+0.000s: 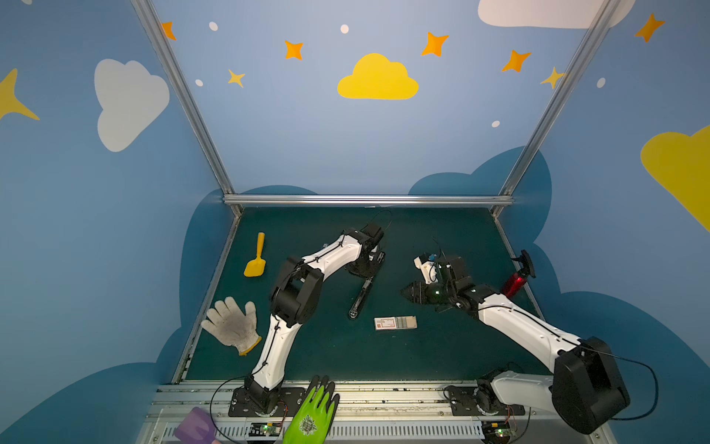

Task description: Load the staples into the stapler

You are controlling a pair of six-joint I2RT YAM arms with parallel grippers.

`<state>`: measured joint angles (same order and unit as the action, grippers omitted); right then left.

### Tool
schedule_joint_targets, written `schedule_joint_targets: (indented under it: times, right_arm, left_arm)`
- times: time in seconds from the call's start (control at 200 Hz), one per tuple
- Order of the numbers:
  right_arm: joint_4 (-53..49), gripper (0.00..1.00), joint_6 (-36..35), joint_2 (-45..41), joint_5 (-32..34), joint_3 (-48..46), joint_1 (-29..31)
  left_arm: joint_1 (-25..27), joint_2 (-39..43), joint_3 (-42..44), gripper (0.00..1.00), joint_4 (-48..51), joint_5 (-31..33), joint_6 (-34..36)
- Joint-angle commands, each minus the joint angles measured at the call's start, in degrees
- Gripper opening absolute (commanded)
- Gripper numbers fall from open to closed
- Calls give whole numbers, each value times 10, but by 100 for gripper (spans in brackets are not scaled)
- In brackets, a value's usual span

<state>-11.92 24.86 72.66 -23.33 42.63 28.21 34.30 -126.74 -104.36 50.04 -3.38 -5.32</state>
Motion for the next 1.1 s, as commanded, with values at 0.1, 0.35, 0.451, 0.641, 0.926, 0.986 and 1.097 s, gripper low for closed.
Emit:
schedule_joint_targets:
  times: [0.1,0.35,0.451,0.641,0.926,0.986,1.097]
  right_arm:
    - [7,43,5,0,11,-6,-4]
    - [7,43,7,2,11,-8,-8]
    - [7,43,8,4,12,-8,-9]
    - [8,43,10,-1,13,-11,-12]
    - [10,44,14,-2,13,-14,-15]
    - [10,44,14,-2,13,-14,-16]
    - [10,44,15,-2,11,-15,-16]
  left_arm:
    - [5,28,15,22,13,-3,0]
    - [6,35,21,21,16,-6,0]
    - [7,39,24,21,16,-8,0]
    - [11,54,43,21,17,-8,-1]
    - [14,85,85,20,9,-13,-8]
    - [16,88,91,20,9,-14,-9]
    - [17,101,99,21,4,-9,-13]
